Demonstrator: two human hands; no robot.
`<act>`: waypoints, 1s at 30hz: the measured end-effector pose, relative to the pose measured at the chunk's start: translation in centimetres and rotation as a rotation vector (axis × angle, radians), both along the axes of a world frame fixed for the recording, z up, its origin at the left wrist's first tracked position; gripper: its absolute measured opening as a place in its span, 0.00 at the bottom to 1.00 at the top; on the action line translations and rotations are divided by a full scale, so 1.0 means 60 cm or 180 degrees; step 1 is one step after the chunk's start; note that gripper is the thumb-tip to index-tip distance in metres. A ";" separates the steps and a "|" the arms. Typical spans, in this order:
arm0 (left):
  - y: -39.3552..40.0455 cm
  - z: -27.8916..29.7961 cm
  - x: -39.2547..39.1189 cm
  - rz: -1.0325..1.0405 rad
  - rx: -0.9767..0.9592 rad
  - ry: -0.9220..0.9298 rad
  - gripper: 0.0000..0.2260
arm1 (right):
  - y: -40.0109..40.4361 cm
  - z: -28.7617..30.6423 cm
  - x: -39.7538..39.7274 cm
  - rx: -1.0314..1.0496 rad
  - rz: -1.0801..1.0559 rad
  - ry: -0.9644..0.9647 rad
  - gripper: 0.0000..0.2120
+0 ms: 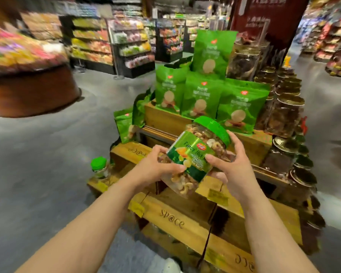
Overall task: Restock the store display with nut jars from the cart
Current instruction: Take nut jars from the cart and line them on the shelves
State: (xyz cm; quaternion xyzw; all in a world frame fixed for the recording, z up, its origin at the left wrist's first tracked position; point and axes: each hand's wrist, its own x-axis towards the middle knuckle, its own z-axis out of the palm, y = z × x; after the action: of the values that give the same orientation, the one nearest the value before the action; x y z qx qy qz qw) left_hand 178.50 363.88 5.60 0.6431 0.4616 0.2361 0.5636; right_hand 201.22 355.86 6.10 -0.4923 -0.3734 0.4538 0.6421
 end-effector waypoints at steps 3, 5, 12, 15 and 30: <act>0.075 0.005 -0.035 -0.0050 0.0089 0.0029 0.43 | 0.096 0.004 -0.028 -0.0044 0.0198 -0.0013 0.44; 0.131 0.010 -0.055 -0.0097 0.0129 0.0010 0.49 | 0.164 0.014 -0.046 -0.0055 0.0362 -0.0079 0.45; 0.291 0.019 -0.128 0.0569 0.0274 -0.0093 0.35 | 0.365 0.026 -0.115 -0.0165 0.0809 -0.0427 0.48; 0.351 0.003 -0.174 0.0797 0.0271 -0.0119 0.38 | 0.434 0.021 -0.157 -0.0201 0.0932 -0.0516 0.49; 0.678 -0.077 -0.537 -0.0220 0.0016 -0.0311 0.46 | 0.670 -0.066 -0.539 -0.0537 0.0491 -0.0412 0.51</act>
State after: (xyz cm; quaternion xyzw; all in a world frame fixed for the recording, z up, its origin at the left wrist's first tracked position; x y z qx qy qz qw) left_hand 146.31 404.54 1.01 0.6478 0.4104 0.2488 0.5916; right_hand 168.89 396.05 2.12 -0.5427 -0.4113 0.4988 0.5362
